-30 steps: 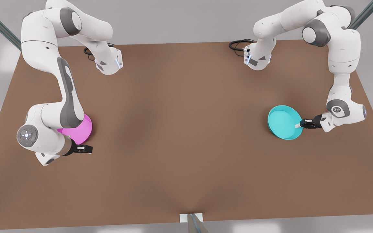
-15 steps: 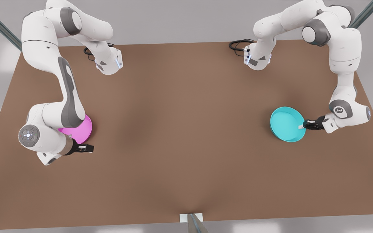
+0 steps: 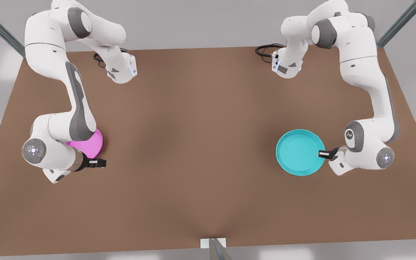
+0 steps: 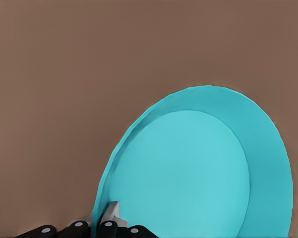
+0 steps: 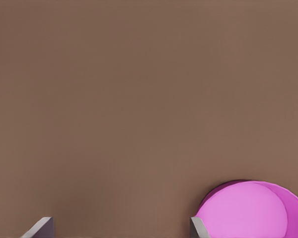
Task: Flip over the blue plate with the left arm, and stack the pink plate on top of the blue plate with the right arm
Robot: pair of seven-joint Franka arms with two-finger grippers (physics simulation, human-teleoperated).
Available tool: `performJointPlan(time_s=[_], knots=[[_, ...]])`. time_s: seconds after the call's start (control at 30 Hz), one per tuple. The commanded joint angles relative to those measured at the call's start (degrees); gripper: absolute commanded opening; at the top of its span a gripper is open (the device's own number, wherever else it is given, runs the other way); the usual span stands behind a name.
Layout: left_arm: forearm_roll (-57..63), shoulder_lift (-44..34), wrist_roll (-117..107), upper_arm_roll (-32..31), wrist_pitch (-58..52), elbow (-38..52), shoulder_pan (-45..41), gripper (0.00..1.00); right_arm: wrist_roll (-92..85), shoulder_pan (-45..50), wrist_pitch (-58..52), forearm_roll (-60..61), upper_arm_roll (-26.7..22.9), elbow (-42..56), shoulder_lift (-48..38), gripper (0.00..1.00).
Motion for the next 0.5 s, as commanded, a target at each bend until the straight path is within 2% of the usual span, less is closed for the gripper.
performJointPlan(time_s=[0.0,0.17,0.27,0.37,0.43,0.47], knots=[[2.3,0.0,-0.3,0.0,-0.2,0.1,-0.1,0.21,0.0,0.0,0.0,0.0,0.0,0.0,0.0,1.00],[12.7,-0.3,-13.4,0.0,-6.4,4.8,-9.5,0.21,0.4,0.6,0.0,-1.4,0.1,-1.0,0.0,1.00],[19.8,-0.3,-20.6,0.0,-11.1,6.6,-15.4,0.21,-7.1,-9.8,-1.1,-0.4,0.4,-6.2,-0.4,1.00],[28.6,-0.2,-25.0,0.0,-14.6,7.4,-21.8,0.21,-10.9,-21.2,-11.2,2.3,4.6,-11.1,-5.9,1.00],[35.5,0.0,-26.8,0.0,-16.3,7.3,-25.5,0.21,-14.4,-25.1,-11.3,3.4,5.3,-14.0,-7.4,1.00],[39.4,0.1,-27.4,0.0,-17.6,7.3,-27.8,0.21,-15.1,-29.5,-9.2,6.7,5.9,-18.9,-9.7,1.00]])
